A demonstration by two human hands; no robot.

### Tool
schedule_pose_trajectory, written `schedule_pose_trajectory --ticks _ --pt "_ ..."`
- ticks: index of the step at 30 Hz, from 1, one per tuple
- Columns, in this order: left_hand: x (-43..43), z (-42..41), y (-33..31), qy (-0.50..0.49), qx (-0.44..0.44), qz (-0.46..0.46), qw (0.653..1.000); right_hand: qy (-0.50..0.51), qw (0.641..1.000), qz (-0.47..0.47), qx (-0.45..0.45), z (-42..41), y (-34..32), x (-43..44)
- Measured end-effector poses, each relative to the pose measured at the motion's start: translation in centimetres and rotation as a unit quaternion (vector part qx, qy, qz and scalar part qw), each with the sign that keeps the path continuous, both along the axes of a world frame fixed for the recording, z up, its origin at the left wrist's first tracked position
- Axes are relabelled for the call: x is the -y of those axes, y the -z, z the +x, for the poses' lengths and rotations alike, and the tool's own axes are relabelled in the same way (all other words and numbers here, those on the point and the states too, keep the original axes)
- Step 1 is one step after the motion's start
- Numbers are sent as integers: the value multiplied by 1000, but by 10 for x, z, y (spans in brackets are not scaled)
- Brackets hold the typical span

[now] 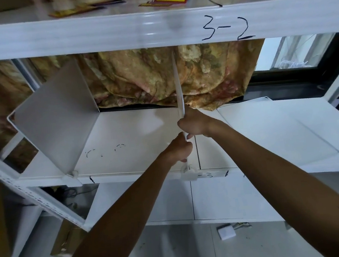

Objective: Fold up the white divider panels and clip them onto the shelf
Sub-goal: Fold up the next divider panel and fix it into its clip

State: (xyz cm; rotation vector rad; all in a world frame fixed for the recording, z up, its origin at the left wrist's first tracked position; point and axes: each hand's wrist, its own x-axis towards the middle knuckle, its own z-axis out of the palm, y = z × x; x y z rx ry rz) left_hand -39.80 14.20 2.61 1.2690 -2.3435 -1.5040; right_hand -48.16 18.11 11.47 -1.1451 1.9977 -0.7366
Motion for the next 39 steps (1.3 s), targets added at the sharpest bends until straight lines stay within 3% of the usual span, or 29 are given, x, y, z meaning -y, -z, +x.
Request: schedule_pose_trajectory --ticks 5,30,39 --pt "3 -8 -9 20 16 -6 1000 30 999 -24 36 -15 -3 0" --pt "-6 -14 -6 96 81 -54 991 8 1000 -26 13 -31 19 -15" --pt "-2 -14 -15 91 65 -57 992 14 999 -24 35 -34 7 -7"
